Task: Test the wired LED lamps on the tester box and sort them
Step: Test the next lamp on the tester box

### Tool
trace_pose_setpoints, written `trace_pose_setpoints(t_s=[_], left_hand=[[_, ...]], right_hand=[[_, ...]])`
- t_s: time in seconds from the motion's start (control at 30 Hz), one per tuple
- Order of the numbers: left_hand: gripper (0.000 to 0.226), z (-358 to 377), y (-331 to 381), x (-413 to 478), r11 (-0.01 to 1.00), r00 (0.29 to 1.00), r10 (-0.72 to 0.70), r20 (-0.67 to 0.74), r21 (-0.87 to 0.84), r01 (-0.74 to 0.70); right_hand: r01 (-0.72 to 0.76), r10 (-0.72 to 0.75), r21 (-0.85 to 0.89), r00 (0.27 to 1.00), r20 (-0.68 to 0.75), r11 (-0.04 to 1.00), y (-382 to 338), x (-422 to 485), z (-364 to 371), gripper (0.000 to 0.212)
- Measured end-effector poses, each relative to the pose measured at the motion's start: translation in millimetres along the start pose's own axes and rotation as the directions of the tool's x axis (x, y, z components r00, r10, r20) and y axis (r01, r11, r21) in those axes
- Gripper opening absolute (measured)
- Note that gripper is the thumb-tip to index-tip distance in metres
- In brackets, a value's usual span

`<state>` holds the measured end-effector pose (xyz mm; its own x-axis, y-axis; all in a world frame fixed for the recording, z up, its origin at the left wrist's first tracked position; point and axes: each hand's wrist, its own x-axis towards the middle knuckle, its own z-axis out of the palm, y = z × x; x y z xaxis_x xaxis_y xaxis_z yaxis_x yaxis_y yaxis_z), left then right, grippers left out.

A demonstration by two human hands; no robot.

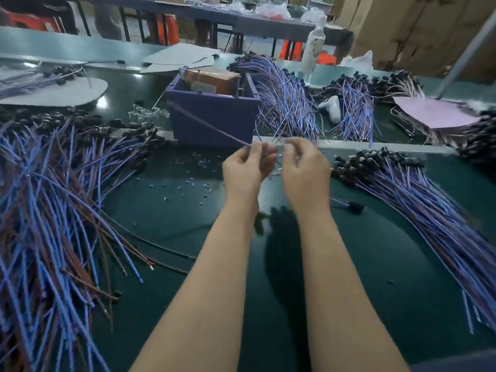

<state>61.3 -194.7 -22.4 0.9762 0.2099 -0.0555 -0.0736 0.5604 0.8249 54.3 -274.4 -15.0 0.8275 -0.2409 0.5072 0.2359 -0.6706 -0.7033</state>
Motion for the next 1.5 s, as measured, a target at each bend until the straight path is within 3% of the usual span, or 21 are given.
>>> trace_pose_setpoints(t_s=[0.07,0.17,0.4,0.47,0.57,0.67,0.8,0.9,1.0,1.1,1.13,1.2,1.27,1.33,1.43,1.5], left_hand=[[0.022,0.5,-5.2,-0.5,0.993,0.999,0.034,-0.016,0.111,-0.032],[0.018,-10.5,-3.3,5.9,0.963,0.989,0.121,-0.079,0.25,-0.098],[0.027,-42.4,16.1,18.7,0.998,0.954,0.047,-0.297,-0.029,-0.059],[0.024,-39.2,12.9,16.7,0.998,0.962,0.049,-0.27,-0.033,-0.06],[0.02,-28.3,5.1,12.2,0.999,0.983,0.039,-0.18,0.007,-0.038],[0.025,-31.3,3.8,13.2,0.999,0.981,0.036,-0.19,0.035,-0.03],[0.027,-38.8,6.9,15.6,0.998,0.969,0.064,-0.238,0.033,-0.057],[0.026,-44.2,12.3,17.7,0.993,0.949,0.053,-0.31,-0.083,-0.082],[0.028,-61.9,24.0,28.1,0.98,0.897,0.036,-0.441,-0.159,-0.118],[0.019,-61.9,23.2,26.9,0.99,0.865,0.079,-0.496,-0.061,-0.126],[0.017,-57.6,20.5,24.1,0.992,0.869,0.11,-0.482,0.002,-0.125],[0.038,-50.7,13.3,18.0,0.95,0.883,0.234,-0.406,0.288,-0.119],[0.041,-46.0,10.0,12.8,0.776,0.87,0.408,-0.277,0.607,-0.171],[0.024,-40.4,8.6,8.0,0.642,0.853,0.508,-0.123,0.714,-0.28],[0.02,-31.4,3.0,6.1,0.687,0.949,0.3,0.097,0.668,-0.286],[0.022,-29.6,-1.0,8.5,0.721,0.969,0.21,0.13,0.649,-0.243]], right_hand=[[-0.039,0.035,0.019,0.985,0.167,0.999,-6.8,0.8,15.2,0.026],[-0.106,0.106,-0.014,0.974,0.198,0.994,1.2,-2.9,26.7,0.027],[-0.234,0.259,-0.278,0.964,0.055,0.932,21.9,-6.6,16.5,0.024],[-0.176,0.191,-0.227,0.98,0.046,0.958,14.6,-9.5,20.3,0.027],[0.017,0.002,-0.11,0.986,0.167,0.994,-0.5,-15.5,34.6,0.028],[0.074,-0.048,-0.093,0.964,0.261,0.993,-5.3,-19.4,43.1,0.03],[0.095,-0.074,-0.057,0.951,0.299,0.994,-3.1,-21.0,43.7,0.032],[0.099,-0.077,-0.063,0.953,0.293,0.993,-0.5,-19.9,41.1,0.032],[-0.007,0.013,-0.028,0.973,0.231,1.0,11.4,-14.9,30.2,0.03],[-0.095,0.088,0.045,0.988,0.125,0.994,12.4,-14.7,27.3,0.031],[-0.094,0.089,0.054,0.991,0.099,0.994,10.6,-15.5,29.2,0.031],[-0.078,0.073,0.061,0.995,0.072,0.995,7.9,-16.9,32.3,0.03],[-0.067,0.061,0.08,0.996,0.069,0.995,7.5,-16.4,32.8,0.026],[-0.058,0.049,0.108,0.995,0.081,0.992,5.7,-16.4,32.7,0.023],[-0.083,0.061,0.169,0.99,0.13,0.982,1.3,-17.9,33.1,0.016],[-0.116,0.081,0.199,0.981,0.175,0.973,0.5,-18.0,32.8,0.009]])
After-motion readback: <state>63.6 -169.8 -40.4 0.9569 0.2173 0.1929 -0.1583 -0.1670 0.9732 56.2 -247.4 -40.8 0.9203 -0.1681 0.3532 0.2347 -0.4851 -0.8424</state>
